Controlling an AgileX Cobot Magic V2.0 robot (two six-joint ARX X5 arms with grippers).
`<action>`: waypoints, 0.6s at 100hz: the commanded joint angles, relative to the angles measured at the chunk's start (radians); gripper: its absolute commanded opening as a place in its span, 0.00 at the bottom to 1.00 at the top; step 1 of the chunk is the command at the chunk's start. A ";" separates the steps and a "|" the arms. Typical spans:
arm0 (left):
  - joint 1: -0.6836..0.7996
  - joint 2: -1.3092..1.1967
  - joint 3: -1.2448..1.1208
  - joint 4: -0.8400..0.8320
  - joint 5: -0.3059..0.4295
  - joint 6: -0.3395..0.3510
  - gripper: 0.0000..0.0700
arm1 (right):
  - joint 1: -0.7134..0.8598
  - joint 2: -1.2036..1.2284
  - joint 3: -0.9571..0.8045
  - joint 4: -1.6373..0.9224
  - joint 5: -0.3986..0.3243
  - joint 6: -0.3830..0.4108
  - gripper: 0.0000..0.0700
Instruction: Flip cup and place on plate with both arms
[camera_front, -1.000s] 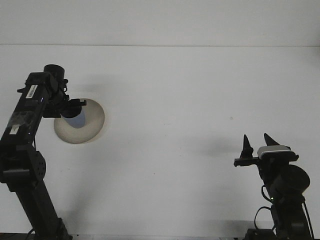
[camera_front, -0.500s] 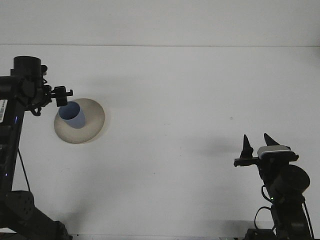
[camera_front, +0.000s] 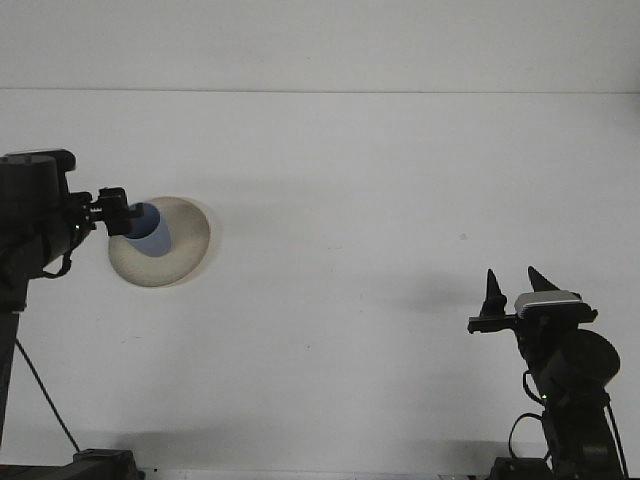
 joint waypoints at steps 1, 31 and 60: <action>-0.023 -0.045 -0.045 0.039 0.003 -0.006 0.55 | 0.002 0.002 0.004 0.012 -0.001 0.010 0.63; -0.093 -0.332 -0.423 0.341 0.003 -0.022 0.55 | 0.002 0.002 0.004 0.012 -0.001 0.010 0.63; -0.093 -0.600 -0.822 0.605 0.003 0.018 0.55 | 0.002 0.002 0.004 0.011 -0.002 0.010 0.63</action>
